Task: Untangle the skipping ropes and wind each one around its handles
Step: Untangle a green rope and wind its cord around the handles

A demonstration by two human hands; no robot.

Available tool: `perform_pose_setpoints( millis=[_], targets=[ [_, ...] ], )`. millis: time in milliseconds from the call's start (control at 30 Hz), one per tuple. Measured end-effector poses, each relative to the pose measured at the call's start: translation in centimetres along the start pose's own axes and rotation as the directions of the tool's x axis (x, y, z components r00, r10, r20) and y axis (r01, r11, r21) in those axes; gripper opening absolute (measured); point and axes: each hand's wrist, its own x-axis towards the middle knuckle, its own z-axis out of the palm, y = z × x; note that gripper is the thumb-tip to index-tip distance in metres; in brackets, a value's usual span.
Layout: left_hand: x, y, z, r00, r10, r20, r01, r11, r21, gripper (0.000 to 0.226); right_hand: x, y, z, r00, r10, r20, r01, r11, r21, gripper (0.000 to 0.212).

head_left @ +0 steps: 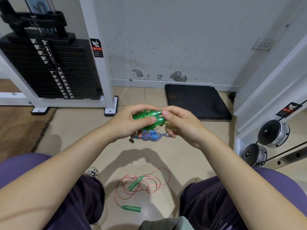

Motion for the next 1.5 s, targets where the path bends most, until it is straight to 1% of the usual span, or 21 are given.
perform_pose_setpoints(
  millis=[67,100,200,300,333,533,633,700,800,900,967,1067,1200,1267,1333,1400,1433,1500],
  targets=[
    [0.0,0.0,0.0,0.999,-0.006,-0.031,0.006,1.0,-0.009,0.023,0.0,-0.1,0.0,1.0,0.004,0.019,-0.004,1.0,0.007,0.045],
    [0.1,0.0,0.1,0.999,-0.013,-0.041,0.013,1.0,-0.011,0.021,0.0,-0.1,0.0,1.0,0.004,0.024,-0.004,1.0,0.0,0.045],
    [0.3,-0.4,-0.4,0.995,-0.049,-0.084,0.049,0.999,-0.009,0.014,-0.1,-0.3,-0.4,1.0,0.02,0.018,-0.018,0.997,-0.075,0.032],
    [0.5,-0.7,-1.1,0.991,-0.062,-0.118,0.064,0.998,0.015,0.011,-0.3,-0.3,-0.9,1.0,0.014,0.005,-0.013,0.986,-0.164,0.021],
    [0.5,-0.8,-1.2,0.99,-0.065,-0.125,0.069,0.997,0.027,0.011,-0.3,-0.4,-1.0,1.0,0.005,-0.006,-0.006,0.986,-0.169,0.02],
    [0.7,-0.9,-1.3,0.984,-0.089,-0.157,0.107,0.988,0.112,0.01,-0.3,-0.5,-1.2,0.988,-0.084,-0.13,0.072,0.993,-0.092,0.015],
    [0.8,-0.8,-1.3,0.978,-0.127,-0.163,0.147,0.982,0.117,0.012,-0.1,-0.2,-1.6,0.98,-0.134,-0.145,0.127,0.99,-0.061,0.01],
    [0.9,-0.8,-1.1,0.978,-0.158,-0.134,0.169,0.983,0.075,0.012,-0.1,0.0,-1.6,0.982,-0.159,-0.105,0.157,0.987,-0.028,0.013],
    [0.8,-0.7,-0.9,0.983,-0.179,-0.049,0.18,0.983,0.02,0.013,0.0,0.1,-1.7,0.979,-0.191,-0.073,0.192,0.981,0.015,0.019],
    [0.6,-0.5,-0.7,0.981,-0.188,0.045,0.189,0.981,-0.037,0.018,0.1,-0.1,-1.6,0.975,-0.193,-0.112,0.201,0.978,0.061,0.013],
    [0.5,-0.4,-0.5,0.98,-0.175,0.097,0.182,0.98,-0.074,0.028,0.2,-0.2,-1.4,0.971,-0.183,-0.154,0.199,0.976,0.094,0.01],
    [0.5,-0.4,-0.6,0.98,-0.156,0.124,0.167,0.982,-0.085,0.035,0.2,-0.2,-1.2,0.97,-0.166,-0.179,0.186,0.977,0.104,0.01],
    [0.4,-0.6,-0.8,0.98,-0.145,0.133,0.157,0.984,-0.083,0.033,0.1,-0.5,-1.1,0.97,-0.152,-0.19,0.172,0.981,0.094,0.005],
    [0.4,-0.6,-0.8,0.98,-0.144,0.139,0.156,0.985,-0.076,0.033,0.0,-0.6,-1.2,0.973,-0.154,-0.173,0.166,0.984,0.059,0.006],
    [0.4,-0.6,-0.7,0.978,-0.148,0.149,0.16,0.984,-0.073,0.036,0.0,-0.8,-1.3,0.976,-0.15,-0.161,0.151,0.989,-0.004,0.014],
    [0.4,-0.6,-0.6,0.976,-0.143,0.166,0.158,0.984,-0.078,0.036,0.0,-0.8,-1.3,0.977,-0.138,-0.164,0.134,0.99,-0.036,0.029],
    [0.4,-0.5,-0.5,0.975,-0.14,0.171,0.155,0.985,-0.08,0.037,0.0,-0.8,-1.2,0.976,-0.136,-0.168,0.132,0.991,-0.04,0.033],
    [0.4,-0.5,-0.4,0.975,-0.141,0.173,0.157,0.984,-0.083,0.038,0.0,-0.7,-1.1,0.975,-0.141,-0.172,0.137,0.99,-0.033,0.032]
  ],
)
